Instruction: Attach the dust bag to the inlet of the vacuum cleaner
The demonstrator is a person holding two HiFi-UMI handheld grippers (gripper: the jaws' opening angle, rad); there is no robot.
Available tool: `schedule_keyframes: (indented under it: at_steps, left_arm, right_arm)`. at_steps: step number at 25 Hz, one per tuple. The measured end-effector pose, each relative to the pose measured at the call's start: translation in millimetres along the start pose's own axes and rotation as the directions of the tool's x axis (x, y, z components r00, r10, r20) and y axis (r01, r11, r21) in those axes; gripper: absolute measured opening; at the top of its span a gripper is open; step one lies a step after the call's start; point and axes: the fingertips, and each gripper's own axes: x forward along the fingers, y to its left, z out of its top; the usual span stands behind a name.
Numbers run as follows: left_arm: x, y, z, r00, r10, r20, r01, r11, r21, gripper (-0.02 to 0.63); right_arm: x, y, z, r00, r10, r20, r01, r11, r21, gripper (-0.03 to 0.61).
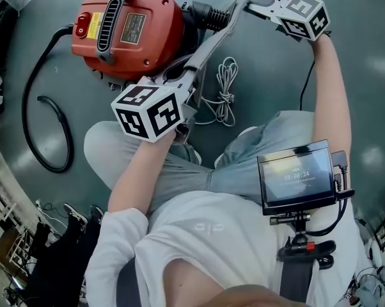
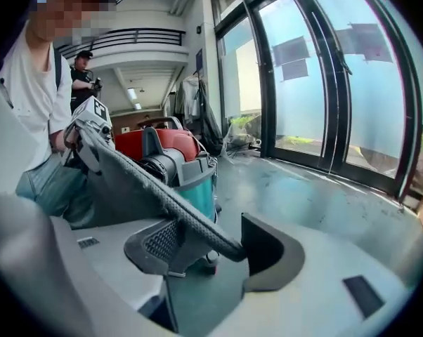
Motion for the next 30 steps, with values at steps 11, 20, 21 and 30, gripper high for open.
schedule_keyframes:
  at_steps: [11,20,21,30]
  left_arm:
    - [1.0,1.9,5.1,0.998,-0.054,0.04,0.059,0.99,-0.129,0.014]
    - [10.0,-7.7,-8.2,0.997,0.017,-0.076,-0.005,0.987,0.16,0.015]
    - [11.0,-10.1,-9.7,0.994,0.041,-0.099,-0.017,0.973,0.23,0.015]
    - [-37.6,-5.9,-14.8,0.977,0.044,-0.209,0.076,0.843,0.532,0.017]
  right_arm:
    - [-54.5,57.2,-30.6,0.971,0.237,0.01,-0.233,0.943,0.237,0.23]
    - [-3.9,85.4,27.8,0.97,0.108,0.22,-0.139,0.981,0.133,0.238]
    - [-3.4,85.1,27.8,0.974,0.096,0.204,-0.121,0.986,0.114,0.238]
    - [7.8,80.0,18.6,0.981,0.019,0.194,-0.05,0.987,0.154,0.238]
